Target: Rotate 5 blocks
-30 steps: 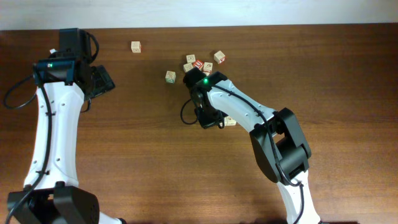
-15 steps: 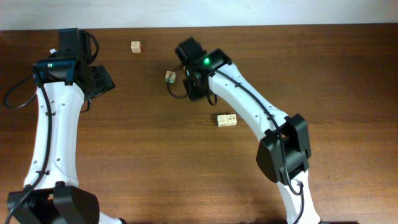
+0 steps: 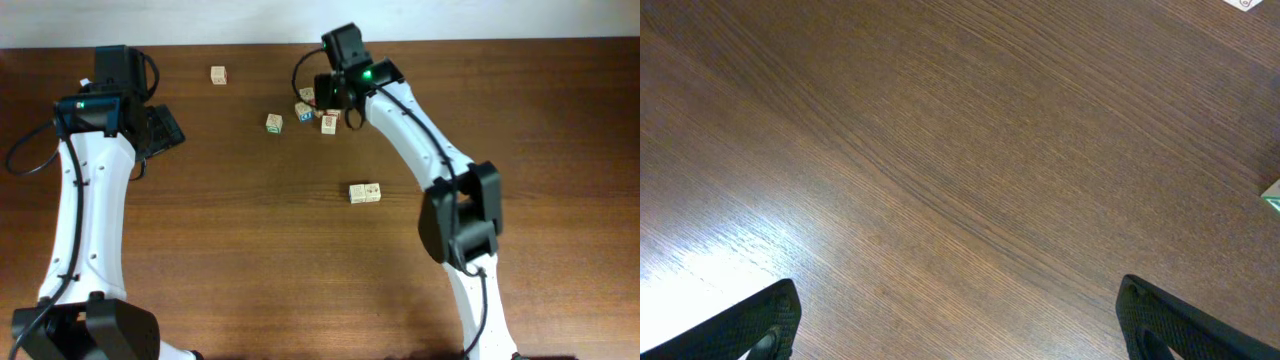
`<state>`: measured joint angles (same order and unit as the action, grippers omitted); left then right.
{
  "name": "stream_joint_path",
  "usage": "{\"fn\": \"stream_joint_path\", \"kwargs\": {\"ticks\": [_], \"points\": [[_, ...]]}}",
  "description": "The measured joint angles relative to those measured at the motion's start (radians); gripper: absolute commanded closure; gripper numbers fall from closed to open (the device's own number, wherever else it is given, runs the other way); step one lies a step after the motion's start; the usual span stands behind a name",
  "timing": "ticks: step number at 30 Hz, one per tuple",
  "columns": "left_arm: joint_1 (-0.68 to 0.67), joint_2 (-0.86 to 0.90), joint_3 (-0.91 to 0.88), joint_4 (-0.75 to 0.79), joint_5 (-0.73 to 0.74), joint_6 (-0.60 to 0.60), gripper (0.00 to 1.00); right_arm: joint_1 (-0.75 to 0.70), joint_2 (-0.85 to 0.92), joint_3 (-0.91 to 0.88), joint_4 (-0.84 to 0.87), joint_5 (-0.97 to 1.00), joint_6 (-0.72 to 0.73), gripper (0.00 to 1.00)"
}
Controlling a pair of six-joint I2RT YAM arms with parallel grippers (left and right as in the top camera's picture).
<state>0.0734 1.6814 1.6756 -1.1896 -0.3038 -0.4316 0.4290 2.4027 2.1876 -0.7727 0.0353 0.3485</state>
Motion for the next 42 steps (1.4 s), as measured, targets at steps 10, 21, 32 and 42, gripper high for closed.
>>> {"fn": "stream_joint_path", "kwargs": {"ticks": [10, 21, 32, 42], "points": [[0.000, 0.000, 0.000, 0.000, 0.000, 0.000, 0.01, 0.045, 0.101, 0.000, 0.025, 0.003, 0.064, 0.66], [0.000, 0.000, 0.000, 0.000, 0.000, 0.000, 0.01, 0.053, 0.105, 0.000, 0.026, 0.010, 0.008, 0.57], [0.000, 0.000, 0.000, 0.000, 0.000, 0.000, 0.01, 0.071, 0.105, -0.002, -0.012, 0.001, -0.074, 0.70], [0.000, 0.000, 0.000, 0.000, 0.000, 0.000, 0.01, 0.071, 0.104, 0.003, -0.053, 0.000, -0.071, 0.78]]}}
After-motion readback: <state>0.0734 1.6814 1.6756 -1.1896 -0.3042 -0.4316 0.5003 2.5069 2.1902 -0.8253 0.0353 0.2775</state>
